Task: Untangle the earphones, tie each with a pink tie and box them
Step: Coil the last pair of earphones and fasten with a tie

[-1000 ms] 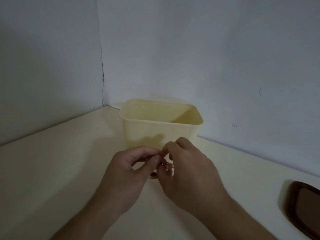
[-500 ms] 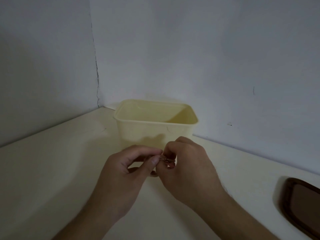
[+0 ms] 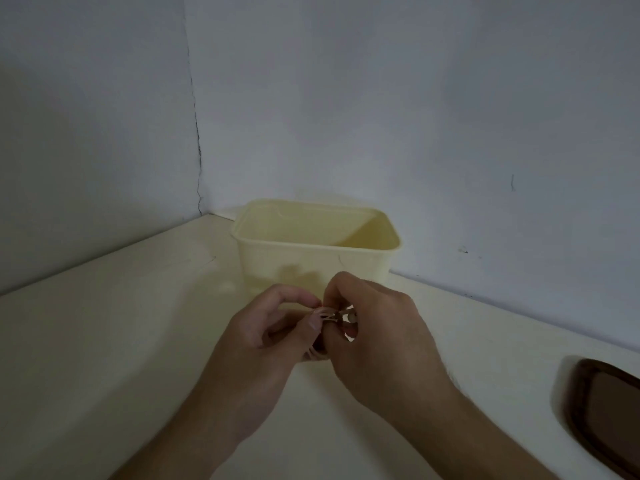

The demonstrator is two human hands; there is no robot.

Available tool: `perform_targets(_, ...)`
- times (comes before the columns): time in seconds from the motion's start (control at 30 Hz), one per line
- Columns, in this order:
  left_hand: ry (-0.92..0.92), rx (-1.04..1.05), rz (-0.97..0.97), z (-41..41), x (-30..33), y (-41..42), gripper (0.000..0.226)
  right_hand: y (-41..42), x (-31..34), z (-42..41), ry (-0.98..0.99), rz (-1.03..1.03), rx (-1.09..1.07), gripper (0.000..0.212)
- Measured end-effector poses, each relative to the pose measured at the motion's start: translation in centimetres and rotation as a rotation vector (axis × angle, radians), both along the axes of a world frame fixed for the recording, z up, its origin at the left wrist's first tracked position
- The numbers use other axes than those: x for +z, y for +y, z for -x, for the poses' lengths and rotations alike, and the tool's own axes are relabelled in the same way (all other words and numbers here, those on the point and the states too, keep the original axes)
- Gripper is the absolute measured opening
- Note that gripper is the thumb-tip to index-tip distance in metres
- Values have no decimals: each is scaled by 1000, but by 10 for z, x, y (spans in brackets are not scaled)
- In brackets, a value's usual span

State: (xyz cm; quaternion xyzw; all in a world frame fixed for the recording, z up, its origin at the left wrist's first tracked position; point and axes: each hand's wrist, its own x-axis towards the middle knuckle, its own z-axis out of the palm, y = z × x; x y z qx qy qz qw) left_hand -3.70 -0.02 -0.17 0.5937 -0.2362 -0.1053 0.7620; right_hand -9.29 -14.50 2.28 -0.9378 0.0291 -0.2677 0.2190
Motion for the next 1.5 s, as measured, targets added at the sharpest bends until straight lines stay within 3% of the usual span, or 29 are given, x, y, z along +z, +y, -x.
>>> perform_targets(0.3,13,5,-28,-1,1,1,25,0,-1,-1,-37,-108,24,13)
perform_targets(0.67,-225,346,-220,-8,-14,-1,27,2,3,2,140,-76,31,37)
perform_targets(0.9,-255,444,-322,-12,-14,2,28,2,16,8,192,-3,-43,13)
perform_targets(1.0,-254,408,-316,-11,-16,1,31,0,22,10,170,-62,-12,13)
perform_targets(1.17,-191,168,-146,-2,-15,-3,41,-13,25,6,33,-240,12,22)
perform_targets(1.33,-165,88,-1,6,-5,-3,27,-26,16,-2,107,-433,22,21)
perform_targets(1.5,-192,75,40,9,0,-2,29,-25,10,-4,178,-718,88,7)
